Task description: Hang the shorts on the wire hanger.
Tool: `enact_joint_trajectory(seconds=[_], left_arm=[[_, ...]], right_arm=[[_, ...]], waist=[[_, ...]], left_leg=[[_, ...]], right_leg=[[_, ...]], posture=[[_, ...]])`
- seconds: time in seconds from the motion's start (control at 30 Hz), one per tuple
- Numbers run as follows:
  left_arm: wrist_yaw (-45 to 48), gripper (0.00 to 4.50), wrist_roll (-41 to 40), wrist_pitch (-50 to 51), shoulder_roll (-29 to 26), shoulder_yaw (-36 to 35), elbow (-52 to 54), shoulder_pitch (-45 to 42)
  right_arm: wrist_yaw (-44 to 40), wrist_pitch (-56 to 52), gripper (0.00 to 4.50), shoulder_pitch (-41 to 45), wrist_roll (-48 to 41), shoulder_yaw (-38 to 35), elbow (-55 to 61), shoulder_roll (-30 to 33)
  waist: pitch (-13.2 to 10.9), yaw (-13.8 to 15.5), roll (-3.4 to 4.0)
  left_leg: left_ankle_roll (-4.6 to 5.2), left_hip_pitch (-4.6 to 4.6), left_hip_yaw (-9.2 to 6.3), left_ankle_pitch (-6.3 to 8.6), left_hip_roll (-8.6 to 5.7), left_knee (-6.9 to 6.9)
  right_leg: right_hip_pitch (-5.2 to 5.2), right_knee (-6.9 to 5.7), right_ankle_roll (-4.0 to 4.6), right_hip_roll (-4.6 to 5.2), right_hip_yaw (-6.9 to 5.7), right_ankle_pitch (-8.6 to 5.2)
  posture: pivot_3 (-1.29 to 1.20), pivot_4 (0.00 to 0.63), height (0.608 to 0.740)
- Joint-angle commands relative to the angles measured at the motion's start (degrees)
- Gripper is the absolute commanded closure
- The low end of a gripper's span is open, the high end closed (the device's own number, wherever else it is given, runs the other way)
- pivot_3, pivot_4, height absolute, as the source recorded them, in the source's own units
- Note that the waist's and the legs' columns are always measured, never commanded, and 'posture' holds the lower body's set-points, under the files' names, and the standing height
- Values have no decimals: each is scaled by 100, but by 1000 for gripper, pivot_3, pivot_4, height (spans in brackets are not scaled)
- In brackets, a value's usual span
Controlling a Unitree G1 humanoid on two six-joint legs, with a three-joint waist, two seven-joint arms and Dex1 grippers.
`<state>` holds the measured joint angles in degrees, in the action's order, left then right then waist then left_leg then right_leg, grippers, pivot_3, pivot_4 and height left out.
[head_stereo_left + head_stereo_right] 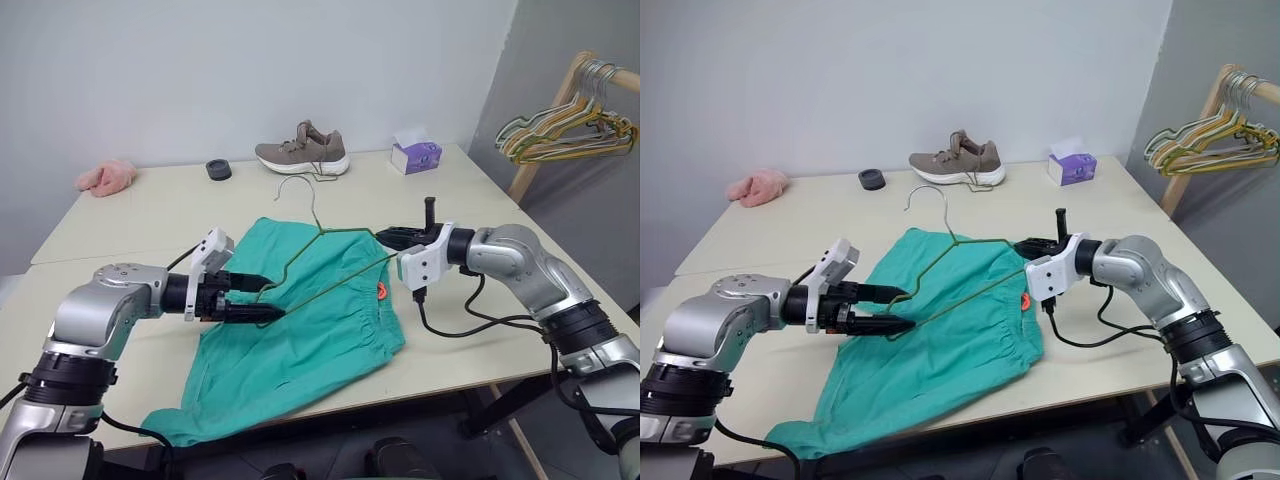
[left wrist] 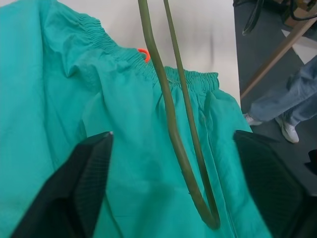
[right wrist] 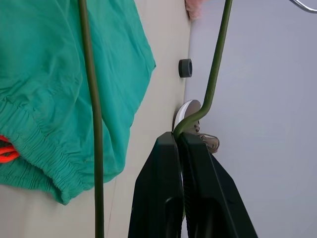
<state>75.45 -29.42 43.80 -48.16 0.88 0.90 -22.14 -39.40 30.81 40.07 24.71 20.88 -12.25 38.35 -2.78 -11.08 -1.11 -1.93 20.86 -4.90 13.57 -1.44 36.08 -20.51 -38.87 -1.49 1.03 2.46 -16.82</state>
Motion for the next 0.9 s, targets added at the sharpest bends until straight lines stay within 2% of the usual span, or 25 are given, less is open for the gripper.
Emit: enact_joint_trajectory(seconds=[0.03, 0.3, 0.4, 0.5, 0.7, 0.77, 0.87, 0.9], left_arm=[[14, 1862, -125, 18, -38, -1, 259, 49], [-58, 4318, -119, -9, -37, -13, 384, 162], [-87, 4452, -139, 0, -48, -39, 414, 192], [-139, 4500, -126, -9, -59, -51, 415, 195], [-253, 4500, 4, -136, -112, -29, 406, 184], [-248, 4500, 103, -259, -177, 23, 429, 198], [-112, 4500, 324, -566, -350, 159, 461, 218], [-51, 4500, 399, -682, -417, 210, 464, 223]], right_arm=[[68, 11, 4500, 136, -108, -222, 228, 4], [-25, -66, 4500, 100, -196, -194, 304, -35], [-123, -154, 4500, 54, -277, -187, 389, -46], [-228, -180, 3782, 11, -374, -190, 473, -13], [-928, -575, 1715, -226, -979, -293, 981, 296], [-1272, -1068, 1067, -338, -1349, -424, 1258, 448], [-1897, -2524, 62, -452, -2203, -723, 1839, 647], [-2090, -2962, 23, -457, -2402, -779, 2013, 725]], waist=[[0, 0, 0], [0, 1, 0], [0, 2, 0], [0, 3, 0], [0, 17, 0], [0, 26, 0], [-1, 36, 1], [-2, 39, 2]], left_leg=[[0, 0, 0, 0, 0, 0], [0, 0, 0, 0, 0, 0], [0, 0, -1, 0, 0, 0], [0, 0, -1, 0, 0, 0], [0, 0, -1, 0, 0, 0], [0, 0, -3, 0, 0, 0], [0, -1, -3, 0, 0, 0], [0, -1, -4, 0, 0, 0]], right_leg=[[0, 0, 0, 0, 1, 0], [0, 0, 1, 0, 0, -1], [0, 0, 1, 0, 0, -1], [0, 0, 1, 0, 0, -1], [0, 0, 1, 0, 0, -1], [1, 0, 1, 1, -2, -1], [1, 0, 1, 0, -3, -1], [1, 0, 4, 0, -3, -3]], posture=[[-171, 0, 740], [-170, 0, 740], [-169, 0, 740], [-169, 0, 740], [-168, 0, 740], [-172, 0, 740], [-177, 0, 740], [-177, 0, 740]])
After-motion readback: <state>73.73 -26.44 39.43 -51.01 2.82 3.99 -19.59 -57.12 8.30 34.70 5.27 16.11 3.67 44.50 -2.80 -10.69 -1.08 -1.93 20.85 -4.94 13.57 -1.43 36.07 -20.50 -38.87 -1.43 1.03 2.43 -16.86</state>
